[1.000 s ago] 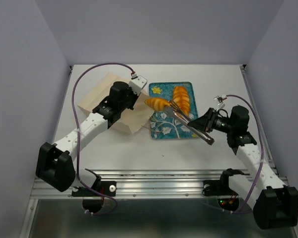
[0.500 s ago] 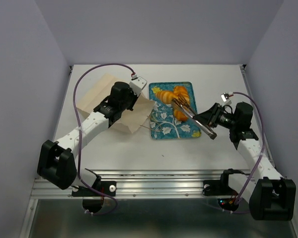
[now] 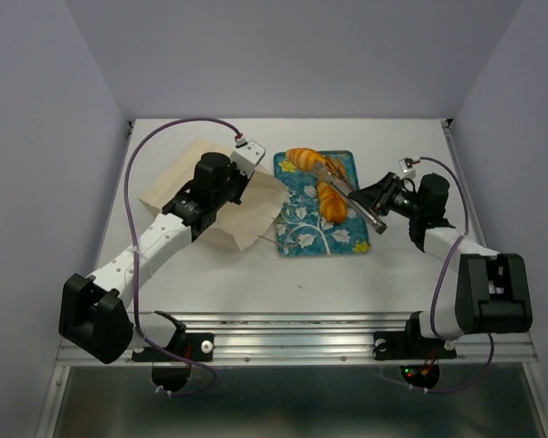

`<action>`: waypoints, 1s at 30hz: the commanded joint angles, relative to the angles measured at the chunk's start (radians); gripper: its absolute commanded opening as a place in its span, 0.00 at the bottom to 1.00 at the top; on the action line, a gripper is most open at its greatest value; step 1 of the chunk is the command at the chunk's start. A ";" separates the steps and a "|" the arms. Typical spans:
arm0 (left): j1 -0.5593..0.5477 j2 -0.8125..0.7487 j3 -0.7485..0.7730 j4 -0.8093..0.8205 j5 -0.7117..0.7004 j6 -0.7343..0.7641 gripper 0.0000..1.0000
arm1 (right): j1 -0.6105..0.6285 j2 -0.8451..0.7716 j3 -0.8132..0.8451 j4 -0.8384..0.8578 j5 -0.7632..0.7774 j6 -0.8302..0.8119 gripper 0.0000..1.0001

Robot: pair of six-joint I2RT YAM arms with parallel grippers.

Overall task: Take the fake bread out of the paper bag
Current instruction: Place the fake bread in the container.

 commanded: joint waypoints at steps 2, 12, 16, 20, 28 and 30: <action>0.004 -0.068 -0.012 0.025 0.013 0.003 0.00 | 0.038 0.138 0.088 0.309 0.026 0.149 0.01; 0.004 -0.098 -0.044 0.027 -0.005 -0.009 0.00 | 0.104 0.264 0.072 0.383 0.155 0.417 0.01; 0.004 -0.095 -0.050 0.030 -0.002 -0.006 0.00 | 0.123 0.294 0.029 0.474 0.189 0.525 0.01; 0.005 -0.092 -0.052 0.030 -0.016 0.000 0.00 | 0.143 0.340 0.016 0.533 0.189 0.606 0.01; 0.004 -0.118 -0.058 0.033 -0.013 -0.001 0.00 | 0.162 0.371 0.016 0.535 0.216 0.649 0.01; 0.004 -0.120 -0.058 0.033 -0.019 -0.001 0.00 | 0.162 0.379 0.020 0.526 0.221 0.648 0.01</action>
